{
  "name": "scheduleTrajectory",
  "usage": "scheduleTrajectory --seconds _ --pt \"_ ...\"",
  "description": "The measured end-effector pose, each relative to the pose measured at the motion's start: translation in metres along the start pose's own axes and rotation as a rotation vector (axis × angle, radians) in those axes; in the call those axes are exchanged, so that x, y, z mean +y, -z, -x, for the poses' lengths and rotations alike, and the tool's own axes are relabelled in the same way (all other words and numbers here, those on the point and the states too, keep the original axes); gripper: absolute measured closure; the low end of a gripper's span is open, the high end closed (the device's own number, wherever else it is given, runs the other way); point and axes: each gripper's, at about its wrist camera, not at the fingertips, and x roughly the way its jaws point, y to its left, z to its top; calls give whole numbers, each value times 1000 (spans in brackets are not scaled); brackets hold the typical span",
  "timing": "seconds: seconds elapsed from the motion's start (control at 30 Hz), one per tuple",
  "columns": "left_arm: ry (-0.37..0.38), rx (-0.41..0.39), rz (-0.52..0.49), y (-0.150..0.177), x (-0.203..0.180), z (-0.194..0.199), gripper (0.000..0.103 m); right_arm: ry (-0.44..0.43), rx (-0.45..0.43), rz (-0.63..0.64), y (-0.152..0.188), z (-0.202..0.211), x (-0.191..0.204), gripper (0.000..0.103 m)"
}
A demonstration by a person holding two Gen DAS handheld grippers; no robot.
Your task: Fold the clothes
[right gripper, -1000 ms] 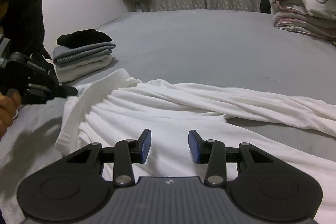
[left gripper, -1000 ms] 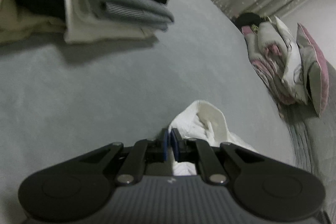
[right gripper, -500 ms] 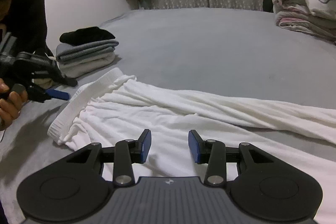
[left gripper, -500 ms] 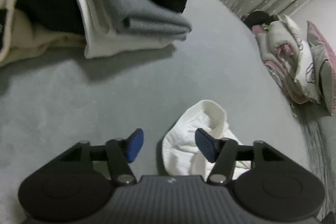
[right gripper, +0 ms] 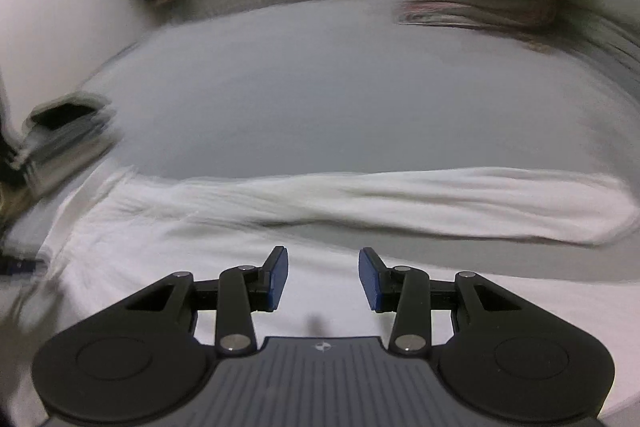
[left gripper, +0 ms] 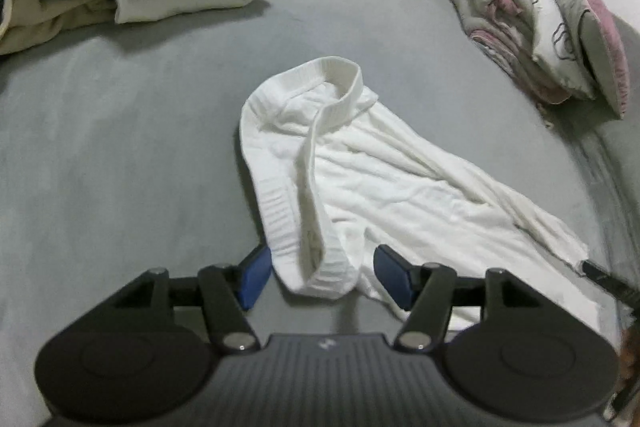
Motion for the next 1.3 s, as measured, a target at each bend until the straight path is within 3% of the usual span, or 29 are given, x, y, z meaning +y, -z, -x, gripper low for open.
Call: scheduleTrajectory --seconds 0.07,0.17,0.27,0.37,0.4,0.47,0.5,0.53,0.67,0.8,0.83,0.9,1.07,1.3 --pt "3 -23 -10 3 -2 8 38 82 -18 -100 -4 15 -42 63" --pt "13 -49 -14 4 -4 16 21 234 -15 -186 4 37 -99 62" --pt "0 -32 42 5 -1 9 20 372 11 -282 21 59 -155 62" --pt "-18 -20 60 8 -3 -1 22 432 43 -395 47 79 -200 62" --pt "-31 -27 49 9 -6 -3 25 434 50 -420 54 85 -211 62" --pt "-56 -39 30 10 -9 -5 46 404 60 -452 65 92 -226 62" --pt "-68 -38 27 10 -9 -6 67 372 62 -470 70 94 -232 62" --pt "-80 -37 25 9 -9 -7 77 339 62 -492 74 95 -238 62" --pt "-57 -46 72 5 -1 -2 79 253 53 -519 74 87 -246 63" --pt "-24 -66 131 1 10 7 81 273 96 -487 71 68 -239 97" --pt "-16 -74 145 -1 12 10 92 278 69 -486 68 72 -237 97" --pt "0 -103 172 -5 19 21 95 287 13 -484 63 81 -234 98" --pt "60 -168 207 -12 32 49 96 261 -191 -534 55 122 -228 98" --pt "82 -163 208 -7 47 68 96 245 -305 -611 59 151 -220 98"
